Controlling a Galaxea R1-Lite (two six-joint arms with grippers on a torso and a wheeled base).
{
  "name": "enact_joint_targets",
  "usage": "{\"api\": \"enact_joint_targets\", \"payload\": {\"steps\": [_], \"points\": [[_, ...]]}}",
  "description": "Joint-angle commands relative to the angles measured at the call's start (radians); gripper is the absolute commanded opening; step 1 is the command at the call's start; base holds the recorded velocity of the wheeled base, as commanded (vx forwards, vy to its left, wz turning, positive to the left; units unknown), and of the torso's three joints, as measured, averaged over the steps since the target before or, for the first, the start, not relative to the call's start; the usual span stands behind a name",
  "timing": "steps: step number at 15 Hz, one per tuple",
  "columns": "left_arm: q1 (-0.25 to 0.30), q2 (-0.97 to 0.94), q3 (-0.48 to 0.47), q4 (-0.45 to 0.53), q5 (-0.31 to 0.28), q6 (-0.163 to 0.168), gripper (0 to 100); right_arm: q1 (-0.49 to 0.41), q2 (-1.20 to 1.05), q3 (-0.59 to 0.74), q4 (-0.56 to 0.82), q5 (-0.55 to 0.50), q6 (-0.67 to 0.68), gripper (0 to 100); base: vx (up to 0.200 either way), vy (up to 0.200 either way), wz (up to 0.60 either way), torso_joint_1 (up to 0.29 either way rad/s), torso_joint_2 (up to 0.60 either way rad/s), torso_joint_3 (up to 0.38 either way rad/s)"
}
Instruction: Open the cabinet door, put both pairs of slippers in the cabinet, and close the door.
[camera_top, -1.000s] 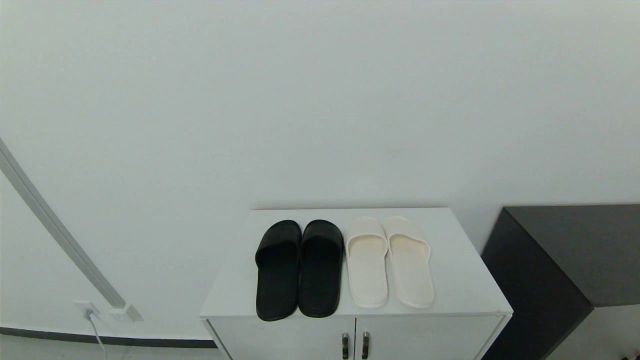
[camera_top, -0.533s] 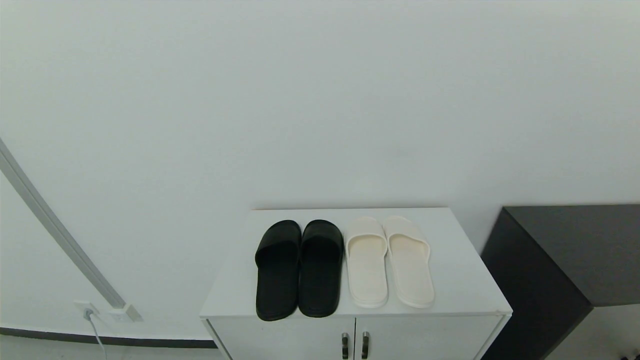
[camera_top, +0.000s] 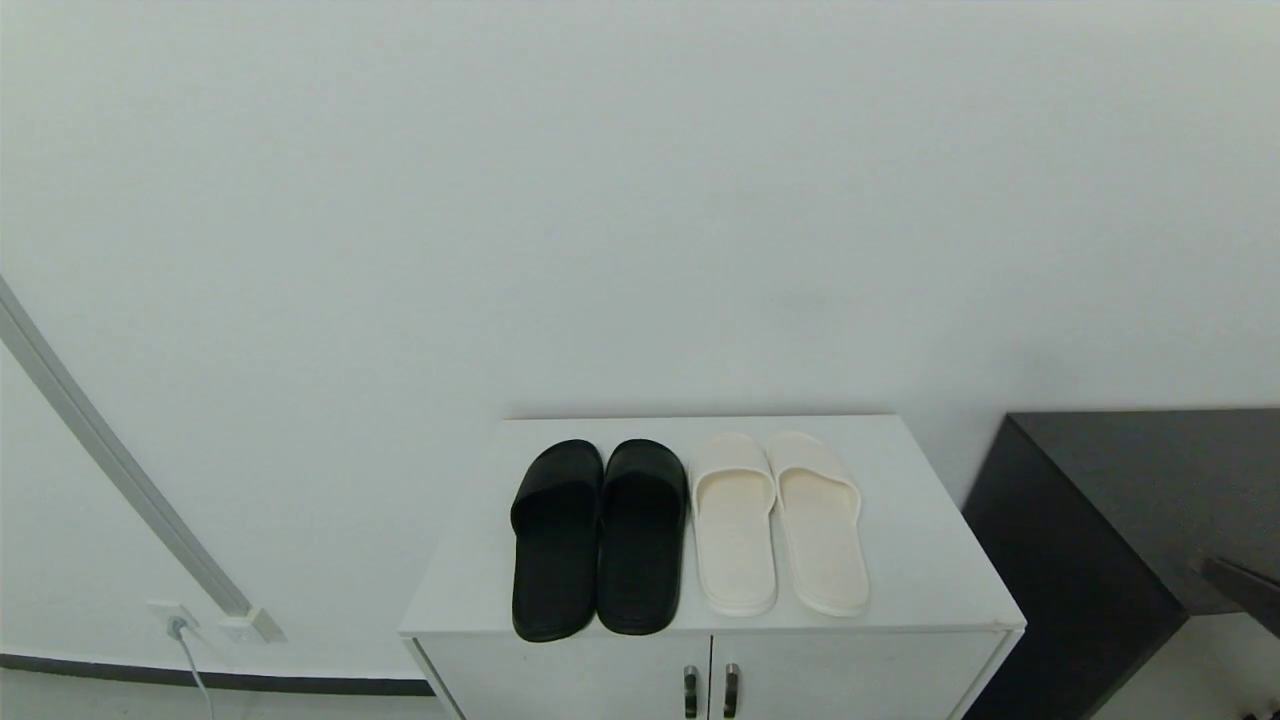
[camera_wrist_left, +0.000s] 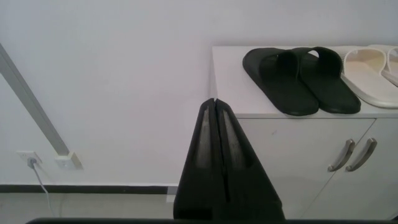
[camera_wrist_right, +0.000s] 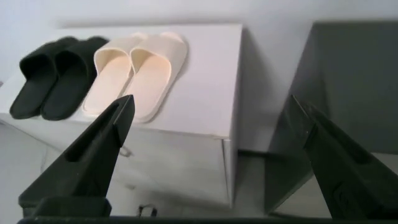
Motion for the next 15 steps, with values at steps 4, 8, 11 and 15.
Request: {"api": "enact_joint_targets", "payload": {"steps": [4, 8, 11, 15], "points": [[-0.001, 0.000, 0.000, 0.001, -0.006, 0.000, 0, 0.542, 0.446, -0.231, -0.035, -0.448, 0.230, 100, 0.000, 0.000, 0.00, 0.000, 0.00, 0.000], [-0.001, 0.000, 0.000, 0.000, -0.008, 0.000, 0, 0.609, 0.658, -0.360, -0.041, -0.548, 0.266, 100, 0.000, 0.000, 0.00, 0.000, 0.00, 0.000], [-0.001, 0.000, 0.000, 0.001, -0.009, 0.000, 0, 0.612, 0.808, -0.381, -0.212, -0.603, 0.270, 100, 0.000, 0.000, 0.00, 0.000, 0.00, 0.000], [-0.001, 0.000, 0.000, 0.001, -0.011, 0.000, 0, 0.626, 1.006, -0.377, -0.451, -0.689, 0.267, 100, 0.000, 0.000, 0.00, 0.000, 0.00, 0.000]]}}
